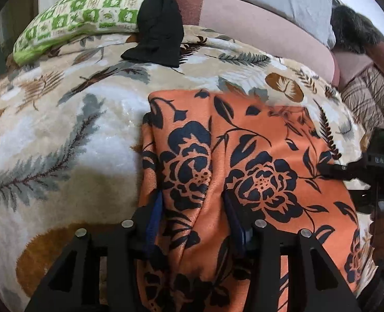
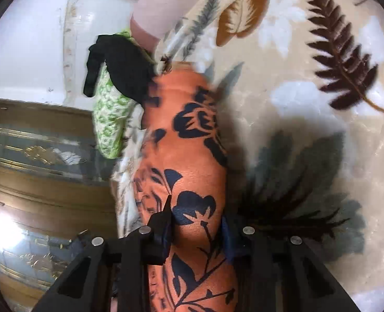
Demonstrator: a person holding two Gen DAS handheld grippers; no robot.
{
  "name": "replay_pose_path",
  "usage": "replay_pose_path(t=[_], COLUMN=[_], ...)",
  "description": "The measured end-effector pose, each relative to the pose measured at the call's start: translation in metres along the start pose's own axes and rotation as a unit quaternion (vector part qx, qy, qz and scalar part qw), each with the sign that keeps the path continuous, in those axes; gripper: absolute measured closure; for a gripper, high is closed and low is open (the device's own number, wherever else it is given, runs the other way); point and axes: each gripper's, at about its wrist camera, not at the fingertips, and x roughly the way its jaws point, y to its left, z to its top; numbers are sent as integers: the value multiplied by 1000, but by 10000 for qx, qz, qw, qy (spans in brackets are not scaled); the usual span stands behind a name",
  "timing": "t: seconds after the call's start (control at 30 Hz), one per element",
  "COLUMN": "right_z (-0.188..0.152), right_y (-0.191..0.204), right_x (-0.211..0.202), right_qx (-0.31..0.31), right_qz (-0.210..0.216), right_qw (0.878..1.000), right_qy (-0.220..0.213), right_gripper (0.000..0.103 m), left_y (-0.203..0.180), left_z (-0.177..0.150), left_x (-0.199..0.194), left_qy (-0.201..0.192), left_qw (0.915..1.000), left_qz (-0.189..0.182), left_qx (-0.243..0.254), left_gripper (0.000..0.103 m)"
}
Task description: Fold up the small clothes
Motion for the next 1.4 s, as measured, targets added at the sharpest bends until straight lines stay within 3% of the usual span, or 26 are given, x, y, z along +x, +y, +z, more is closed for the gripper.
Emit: replay_pose_path(t=[0.03, 0.17, 0.27, 0.3, 0.33, 0.4, 0.47, 0.5, 0.57, 0.63, 0.73, 0.77, 0.8, 0.83, 0.9, 0.93, 0.97, 1.03, 1.07, 1.13, 1.23, 1.3, 1.37, 1.4], right_z=[3, 3, 25, 31, 33, 29, 17, 9, -6, -25, -64, -74, -85, -95, -101, -101, -101, -98, -96, -95, -93, -93, -93, -92], right_y=[-9, 24, 20, 12, 3, 17, 40, 48, 52, 61, 73, 81, 86, 83, 73, 70, 70, 69, 68, 66, 62, 60, 60, 60], right_x=[2, -14, -8, 9, 11, -3, -16, -22, -38, -57, -70, -65, -58, -51, -30, -24, -24, -27, -27, -30, -30, -32, -30, -30], right_qx=[274, -146, -290, -195, 104, -198, -764, -965, -1103, -1319, -1822, -2041, -2259, -2413, -2413, -2371, -2369, -2278, -2265, -2246, -2178, -2164, -2172, -2177], right_qz=[289, 457, 183, -61, 68, 103, -236, -679, -1005, -823, -415, -360, -331, -349, -632, -672, -614, -545, -547, -471, -340, -314, -316, -303], right_qw=[9992, 9987, 9988, 9997, 9999, 9994, 9954, 9910, 9845, 9812, 9785, 9755, 9718, 9689, 9683, 9691, 9695, 9721, 9725, 9733, 9754, 9758, 9756, 9755], right_qy=[25, -196, -337, -112, -71, -276, -520, -627, -916, -1143, -877, -743, -581, -422, -146, -108, -153, -106, -66, -23, 3, 16, 34, 47], right_gripper=[63, 23, 24, 53, 61, 63, 59, 43, 28, 28, 28, 28, 28, 28, 27, 27, 27, 27, 27, 27, 27, 27, 27, 27], left_y=[1, 3, 2, 3, 5, 17, 29, 38, 54, 68, 69, 65, 64, 67, 94, 100, 101, 90, 79, 63, 54, 53, 53, 57], left_z=[0, -1, 0, 0, 1, 3, 1, -3, -15, -36, -60, -70, -76, -82, -98, -100, -99, -92, -82, -63, -33, -7, 13, 16], left_x=[-1, 1, 1, 0, -3, -22, -43, -56, -74, -83, -81, -70, -59, -44, -24, -23, -27, -37, -48, -64, -77, -59, -18, 4], left_qy=[-10, -25, -22, -5, 0, -121, -329, -415, -426, -232, -8, 161, 352, 622, 727, 748, 755, 753, 765, 639, 158, 159, 506, 727], left_qw=[10000, 9999, 9999, 9998, 9996, 9977, 9948, 9925, 9870, 9747, 9649, 9643, 9632, 9556, 9056, 8933, 8949, 9171, 9339, 9532, 9687, 9729, 9745, 9735], left_qz=[-8, -68, -61, -141, -205, -475, -615, -742, -1016, -1519, -1915, -1994, -1994, -2099, -2854, -2994, -2955, -2665, -2422, -2194, -1981, -1904, -1840, -1769], left_qx=[-11, -78, -104, -140, -171, -467, -744, -875, -1167, -1623, -1795, -1733, -1765, -1973, -3052, -3269, -3257, -2868, -2515, -1979, -1485, -1299, -1177, -1254], left_gripper=[53, 53, 53, 53, 53, 53, 49, 44, 41, 41, 42, 46, 79, 86, 87, 87, 87, 81, 76, 46, 36, 36, 38, 69])
